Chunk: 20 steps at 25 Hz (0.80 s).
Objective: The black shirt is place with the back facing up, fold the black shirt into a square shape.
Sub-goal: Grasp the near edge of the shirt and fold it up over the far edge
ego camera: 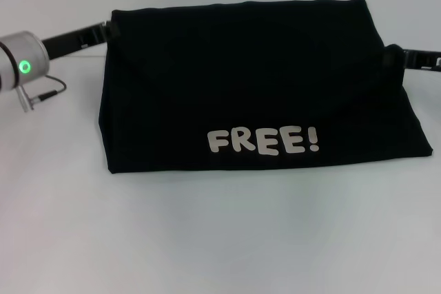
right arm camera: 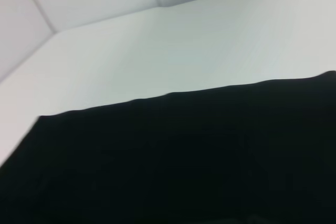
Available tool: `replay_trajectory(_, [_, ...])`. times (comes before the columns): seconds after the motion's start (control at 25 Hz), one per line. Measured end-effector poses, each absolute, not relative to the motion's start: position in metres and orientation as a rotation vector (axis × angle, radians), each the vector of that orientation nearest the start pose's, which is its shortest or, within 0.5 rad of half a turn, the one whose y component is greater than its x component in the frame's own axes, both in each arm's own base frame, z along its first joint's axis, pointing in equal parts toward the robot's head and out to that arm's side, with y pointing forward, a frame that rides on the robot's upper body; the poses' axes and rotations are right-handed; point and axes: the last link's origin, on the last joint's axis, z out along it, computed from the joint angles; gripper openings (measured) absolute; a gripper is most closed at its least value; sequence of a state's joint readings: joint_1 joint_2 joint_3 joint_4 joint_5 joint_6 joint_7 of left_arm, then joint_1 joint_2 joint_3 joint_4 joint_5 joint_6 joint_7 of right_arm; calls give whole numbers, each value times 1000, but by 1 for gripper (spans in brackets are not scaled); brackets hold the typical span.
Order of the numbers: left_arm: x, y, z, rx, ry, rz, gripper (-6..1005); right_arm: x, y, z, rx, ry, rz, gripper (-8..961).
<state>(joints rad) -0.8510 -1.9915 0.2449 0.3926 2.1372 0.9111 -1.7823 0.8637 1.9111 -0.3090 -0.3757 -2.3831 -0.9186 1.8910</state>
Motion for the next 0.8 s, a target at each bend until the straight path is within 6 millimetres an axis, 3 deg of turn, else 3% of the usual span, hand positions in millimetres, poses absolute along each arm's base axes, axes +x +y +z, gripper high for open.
replay_trajectory(0.32, [-271, 454, 14, -1913, -1243, -670, 153, 290, 458, 30, -1989, 1194, 425, 71])
replay_trajectory(0.8, [-266, 448, 1, -2015, -1195, -619, 178, 299, 446, 15, -1978, 1236, 414, 74])
